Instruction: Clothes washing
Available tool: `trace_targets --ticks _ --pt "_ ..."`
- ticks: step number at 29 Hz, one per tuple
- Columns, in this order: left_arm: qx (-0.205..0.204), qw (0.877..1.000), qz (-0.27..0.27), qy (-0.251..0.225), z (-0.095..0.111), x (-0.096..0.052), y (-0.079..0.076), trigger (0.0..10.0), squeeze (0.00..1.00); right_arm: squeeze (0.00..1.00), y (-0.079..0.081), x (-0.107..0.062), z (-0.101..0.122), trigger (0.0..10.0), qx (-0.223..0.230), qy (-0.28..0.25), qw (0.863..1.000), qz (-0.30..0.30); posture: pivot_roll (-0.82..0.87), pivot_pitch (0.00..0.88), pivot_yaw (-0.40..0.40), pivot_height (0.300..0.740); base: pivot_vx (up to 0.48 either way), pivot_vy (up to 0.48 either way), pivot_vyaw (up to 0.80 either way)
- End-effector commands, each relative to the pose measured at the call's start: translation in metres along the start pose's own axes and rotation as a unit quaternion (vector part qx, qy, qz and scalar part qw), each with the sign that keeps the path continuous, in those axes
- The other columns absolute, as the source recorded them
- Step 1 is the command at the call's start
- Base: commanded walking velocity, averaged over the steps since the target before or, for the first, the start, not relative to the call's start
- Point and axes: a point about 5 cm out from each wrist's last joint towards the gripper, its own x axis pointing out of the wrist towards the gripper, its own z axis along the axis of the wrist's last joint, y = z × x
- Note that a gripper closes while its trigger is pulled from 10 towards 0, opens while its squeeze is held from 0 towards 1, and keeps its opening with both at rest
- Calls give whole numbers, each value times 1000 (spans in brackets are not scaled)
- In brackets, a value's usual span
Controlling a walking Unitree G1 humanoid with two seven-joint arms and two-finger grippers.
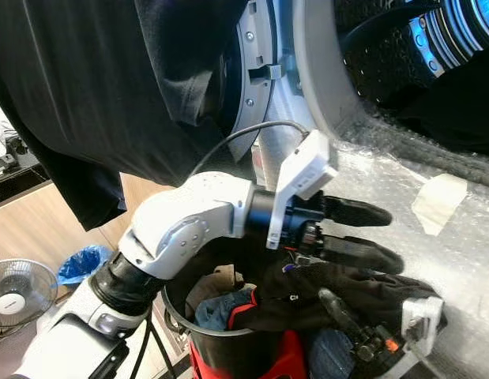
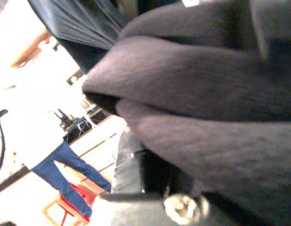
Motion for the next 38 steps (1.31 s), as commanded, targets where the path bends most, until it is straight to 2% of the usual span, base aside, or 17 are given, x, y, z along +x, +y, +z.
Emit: trace_targets --ticks 1,2,4,8,9,12,13,18,21,24,29,31,32,33,36,37,38 --pt "10 1000 6 -10 5 -13 0 10000 1000 0 -1 -2 13 0 -10 -19 1000 6 -220 0 109 740 0 0 0" --pt "10 1000 6 -8 3 -21 -1 10000 1000 0 -1 -1 18 0 -14 -21 1000 14 -227 0 108 740 0 0 0" --pt "6 1000 8 -5 0 -25 -1 10000 1000 0 1 2 20 0 -15 -22 999 21 -227 0 108 740 0 0 0" --pt "-5 1000 12 22 -14 -47 -5 10000 1000 0 11 15 27 0 -20 -4 997 80 -231 0 107 740 0 0 0" --pt "-5 1000 12 22 -14 -47 -5 10000 1000 0 11 15 27 0 -20 -4 997 80 -231 0 107 740 0 0 0" --pt "5 998 19 54 -25 -60 -11 10000 1000 0 21 21 34 0 -23 21 990 138 -223 0 102 740 0 0 0" --pt "7 998 23 61 -28 -63 -12 10000 0 0 24 22 34 0 -25 33 988 151 -219 0 99 740 0 0 0" --pt "18 996 50 77 -35 -80 -16 10000 0 0 38 21 29 0 -22 105 972 211 -202 0 97 740 0 0 0" --pt "52 994 74 67 -35 -89 -18 10000 0 0 50 14 26 0 -11 153 956 251 -193 0 95 740 0 0 0" --pt "45 992 85 81 -39 -93 -19 10000 0 0 56 10 30 0 -16 167 948 271 -191 0 95 740 0 0 0" --pt "35 990 100 94 -47 -99 -23 10000 0 0 61 15 61 0 -31 126 948 291 -200 0 97 740 0 0 0" --pt "38 984 127 117 -61 -100 -25 10000 0 0 70 21 77 8196 -52 102 944 310 -218 0 101 740 0 0 0" --pt "39 981 138 127 -66 -101 -25 10000 0 0 76 23 82 8196 -53 95 938 328 -218 0 101 740 0 0 0" --pt "46 981 142 127 -69 -102 -28 10000 0 0 79 23 87 9529 -57 87 936 335 -224 0 103 740 0 0 0" --pt "60 977 161 129 -73 -106 -32 10000 0 0 77 22 104 8863 -65 62 938 334 -231 0 96 740 0 0 0" --pt "62 976 165 130 -74 -107 -33 10000 0 0 76 21 107 8863 -67 58 939 333 -231 0 96 740 0 0 0" --pt "65 973 176 131 -75 -111 -34 10000 0 0 72 18 117 9412 -78 47 943 320 -234 0 90 740 0 0 0"
